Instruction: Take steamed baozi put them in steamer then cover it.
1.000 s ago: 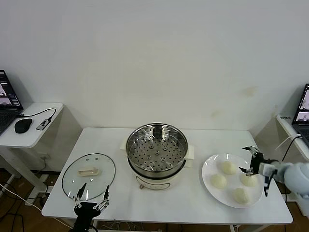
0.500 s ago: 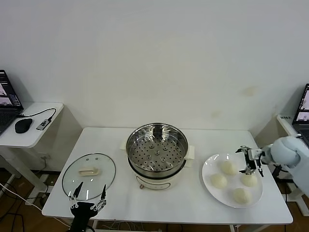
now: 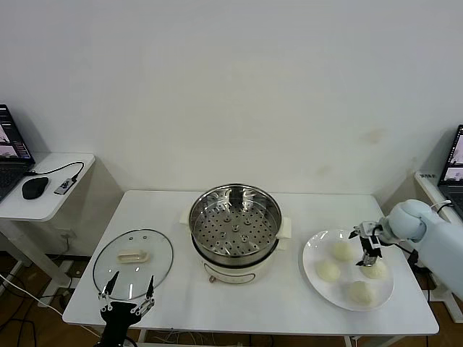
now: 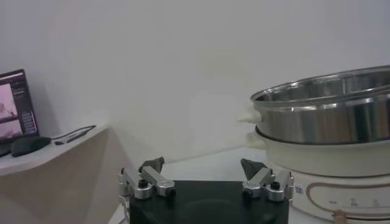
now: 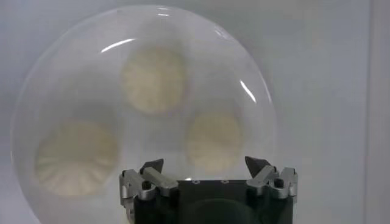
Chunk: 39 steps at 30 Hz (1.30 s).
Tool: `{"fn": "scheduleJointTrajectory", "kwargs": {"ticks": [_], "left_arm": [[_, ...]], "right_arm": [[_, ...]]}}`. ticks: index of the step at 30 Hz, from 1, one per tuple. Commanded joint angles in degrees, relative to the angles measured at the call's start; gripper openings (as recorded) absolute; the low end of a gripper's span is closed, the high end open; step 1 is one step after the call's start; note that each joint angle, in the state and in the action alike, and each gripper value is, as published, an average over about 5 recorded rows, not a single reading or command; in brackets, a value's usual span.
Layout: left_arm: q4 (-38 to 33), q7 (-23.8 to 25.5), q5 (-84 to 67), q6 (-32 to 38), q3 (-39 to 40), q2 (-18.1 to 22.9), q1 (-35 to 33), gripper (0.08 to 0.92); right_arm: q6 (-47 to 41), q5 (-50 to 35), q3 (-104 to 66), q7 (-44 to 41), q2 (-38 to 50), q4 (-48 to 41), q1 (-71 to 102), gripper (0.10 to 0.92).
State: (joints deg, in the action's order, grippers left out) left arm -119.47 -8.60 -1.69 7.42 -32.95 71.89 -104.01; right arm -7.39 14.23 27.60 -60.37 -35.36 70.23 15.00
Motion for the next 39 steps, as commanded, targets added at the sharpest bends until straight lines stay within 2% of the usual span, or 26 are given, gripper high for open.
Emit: {"fn": "scheduleJointTrajectory", "kwargs": {"ticks": [1,15,23,29,39], "left_arm": [[0.0,-0.1,0.4,0.5,-0.4,-0.2,-0.2,0.823],[0.7,0.0,0.6,1.1,-0.7,-0.2,0.2,0.823],[0.9,0.0,0.6,1.2,-0.7,-0.3,0.6,0.823],[0.8,0.0,0.5,1.3,-0.8,-0.5,0.5,0.823],[1.9,0.4,-1.0,1.6,-0.3,-0.9,1.2,0.823]], "right_arm": [[0.1,0.6,3.2,-0.6,-4.9,-5.6,-2.8,0.823],[-1.0,2.6,3.9,-0.4,-7.3,-8.9,-3.1,0.817],[-1.2,2.5,4.3,-0.5,-6.8,-8.4,-3.7,0.707],[-1.4,0.7,6.7,-1.0,-4.1,-4.8,-6.2,0.635],[-2.0,-8.9,15.9,-3.0,4.0,4.4,-21.0,0.628]]}}
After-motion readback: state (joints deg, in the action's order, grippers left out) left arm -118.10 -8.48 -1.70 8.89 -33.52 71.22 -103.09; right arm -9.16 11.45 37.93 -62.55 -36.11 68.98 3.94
